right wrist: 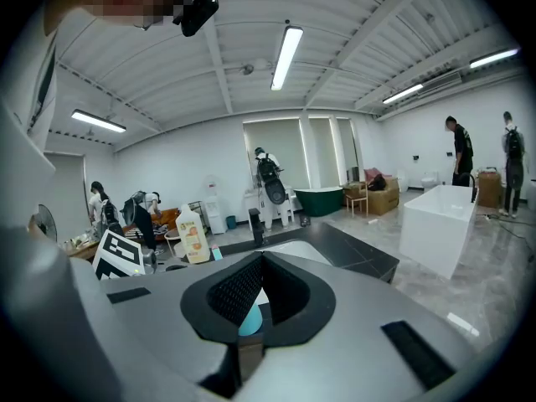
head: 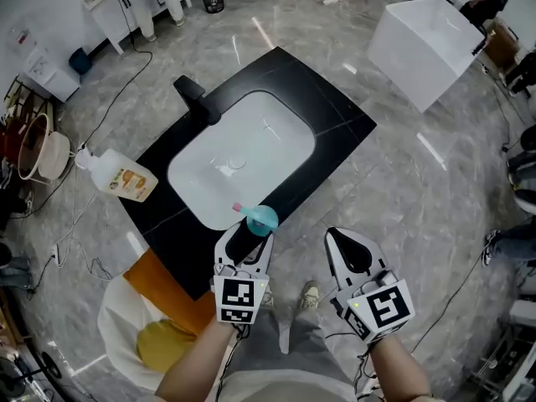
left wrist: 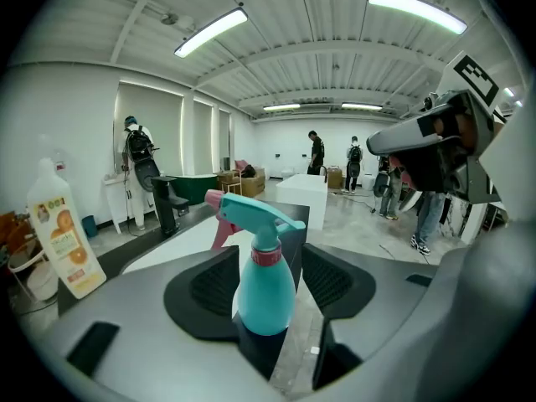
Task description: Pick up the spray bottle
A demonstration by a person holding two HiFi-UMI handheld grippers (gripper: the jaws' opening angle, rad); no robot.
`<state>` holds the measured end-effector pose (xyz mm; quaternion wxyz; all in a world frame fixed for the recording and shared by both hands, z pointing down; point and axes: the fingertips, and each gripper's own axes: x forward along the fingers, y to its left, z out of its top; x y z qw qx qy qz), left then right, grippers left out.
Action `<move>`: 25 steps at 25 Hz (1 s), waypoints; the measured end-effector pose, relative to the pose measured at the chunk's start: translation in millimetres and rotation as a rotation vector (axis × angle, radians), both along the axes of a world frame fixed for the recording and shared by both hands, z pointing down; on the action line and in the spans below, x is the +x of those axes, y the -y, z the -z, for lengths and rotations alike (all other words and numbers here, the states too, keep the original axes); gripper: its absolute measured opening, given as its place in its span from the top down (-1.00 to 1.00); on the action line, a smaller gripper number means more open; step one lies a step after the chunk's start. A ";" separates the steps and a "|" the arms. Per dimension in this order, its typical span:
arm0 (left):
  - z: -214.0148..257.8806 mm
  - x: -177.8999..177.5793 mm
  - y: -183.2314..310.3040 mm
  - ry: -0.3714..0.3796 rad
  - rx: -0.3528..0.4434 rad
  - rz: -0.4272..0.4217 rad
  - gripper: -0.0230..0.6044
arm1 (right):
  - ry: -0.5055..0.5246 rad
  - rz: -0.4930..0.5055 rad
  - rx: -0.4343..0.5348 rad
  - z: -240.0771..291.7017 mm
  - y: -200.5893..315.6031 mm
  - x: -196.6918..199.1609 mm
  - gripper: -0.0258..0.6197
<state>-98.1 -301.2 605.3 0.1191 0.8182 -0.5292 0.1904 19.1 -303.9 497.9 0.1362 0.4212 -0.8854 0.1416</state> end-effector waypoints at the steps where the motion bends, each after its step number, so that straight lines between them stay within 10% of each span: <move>1: -4.3 1.4 2.3 -0.003 -0.008 0.003 0.19 | -0.001 -0.001 -0.007 -3.9 0.5 0.5 0.83; 25: -0.9 17.8 34.3 0.016 0.022 -0.061 0.37 | -0.023 -0.016 -0.066 -27.6 2.3 14.8 0.83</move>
